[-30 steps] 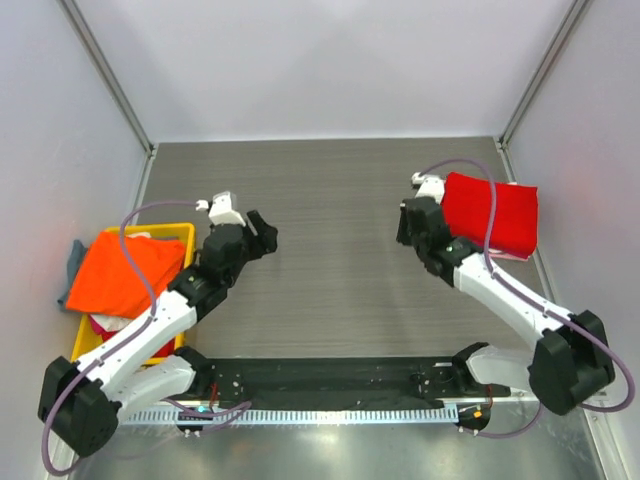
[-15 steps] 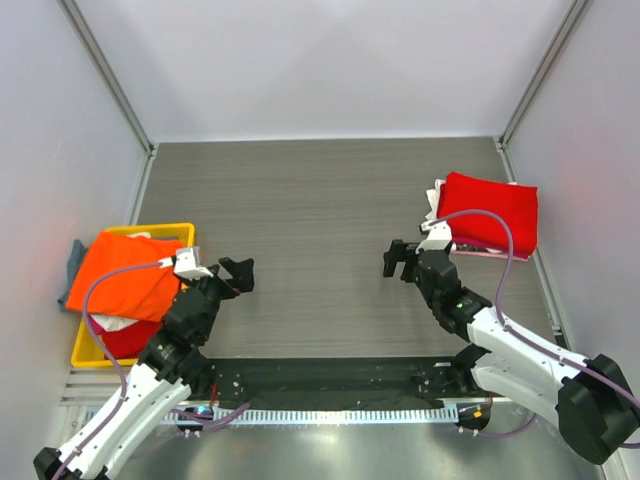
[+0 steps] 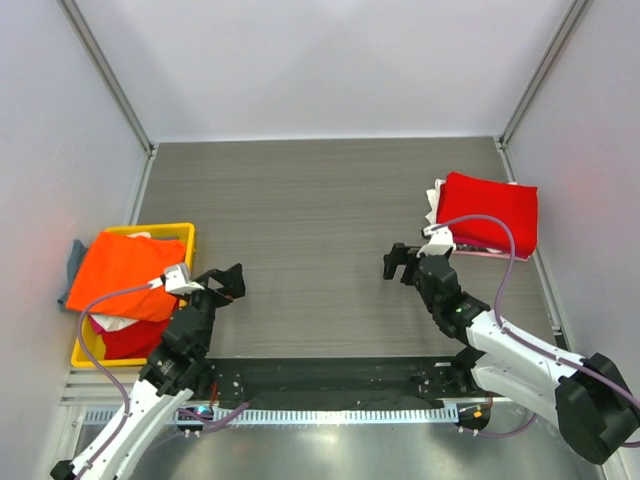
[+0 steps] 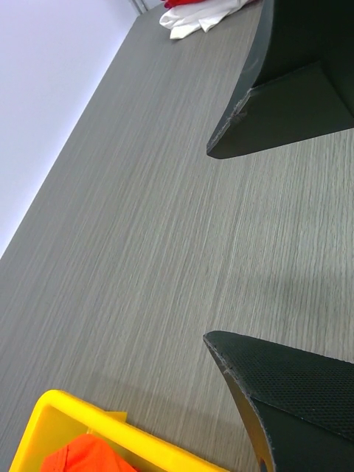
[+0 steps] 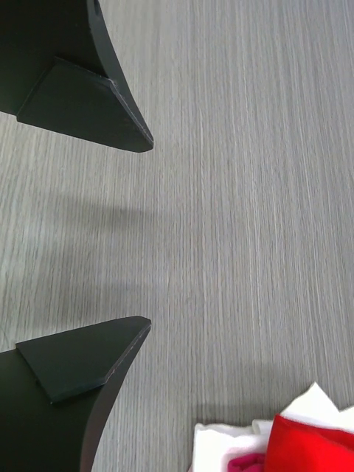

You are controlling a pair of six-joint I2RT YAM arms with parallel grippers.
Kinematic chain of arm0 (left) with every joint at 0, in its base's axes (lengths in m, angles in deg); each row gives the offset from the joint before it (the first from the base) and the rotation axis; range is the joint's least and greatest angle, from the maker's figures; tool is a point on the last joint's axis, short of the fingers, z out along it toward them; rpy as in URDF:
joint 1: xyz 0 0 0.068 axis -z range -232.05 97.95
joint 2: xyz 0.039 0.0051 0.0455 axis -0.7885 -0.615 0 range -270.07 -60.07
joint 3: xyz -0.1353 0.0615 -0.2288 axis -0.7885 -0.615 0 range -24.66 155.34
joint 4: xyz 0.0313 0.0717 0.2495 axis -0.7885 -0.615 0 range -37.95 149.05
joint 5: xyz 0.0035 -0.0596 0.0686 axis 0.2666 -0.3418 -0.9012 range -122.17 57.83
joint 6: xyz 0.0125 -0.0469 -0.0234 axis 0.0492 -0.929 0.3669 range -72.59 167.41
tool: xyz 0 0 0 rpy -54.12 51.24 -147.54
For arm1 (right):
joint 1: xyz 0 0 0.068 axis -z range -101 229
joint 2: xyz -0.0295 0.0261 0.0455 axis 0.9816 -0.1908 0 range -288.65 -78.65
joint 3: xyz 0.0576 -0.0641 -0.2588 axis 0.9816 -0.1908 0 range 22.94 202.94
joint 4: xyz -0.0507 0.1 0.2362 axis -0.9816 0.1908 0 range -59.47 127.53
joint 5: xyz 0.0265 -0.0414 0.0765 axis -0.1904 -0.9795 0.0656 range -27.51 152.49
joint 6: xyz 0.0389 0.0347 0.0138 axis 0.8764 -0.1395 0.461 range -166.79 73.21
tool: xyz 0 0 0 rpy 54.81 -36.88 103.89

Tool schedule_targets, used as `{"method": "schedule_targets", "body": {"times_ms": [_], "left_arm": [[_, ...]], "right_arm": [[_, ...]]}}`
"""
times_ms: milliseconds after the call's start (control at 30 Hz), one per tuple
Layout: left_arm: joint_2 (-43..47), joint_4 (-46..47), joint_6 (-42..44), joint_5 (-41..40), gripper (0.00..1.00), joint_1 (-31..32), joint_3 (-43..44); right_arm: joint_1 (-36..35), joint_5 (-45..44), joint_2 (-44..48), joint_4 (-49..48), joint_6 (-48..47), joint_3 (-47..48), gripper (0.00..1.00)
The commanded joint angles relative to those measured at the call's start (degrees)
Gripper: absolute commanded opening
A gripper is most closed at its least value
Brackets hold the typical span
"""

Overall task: Fold and stack the t-shirts
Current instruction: Reset both grippers

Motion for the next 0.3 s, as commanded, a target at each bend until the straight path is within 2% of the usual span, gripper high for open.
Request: {"method": "schedule_targets", "body": {"times_ms": [0,100,267], "left_arm": [[1.53,-0.04,-0.69,-2.49,1.0,-0.23,-0.03],[0.65,0.4,-0.95,-2.49,1.0,-0.23,0.32],[-3.57,0.76,-1.48,-2.84,1.0,-0.23,0.94]], "right_arm": [[0.03,-5.29,-0.52,-2.83,1.96,0.78,1.0],[0.03,-8.03,-0.26,-0.72,3.28,1.57,1.0],[0.03,-5.4,1.41,-2.29,2.76,0.52,1.0]]}}
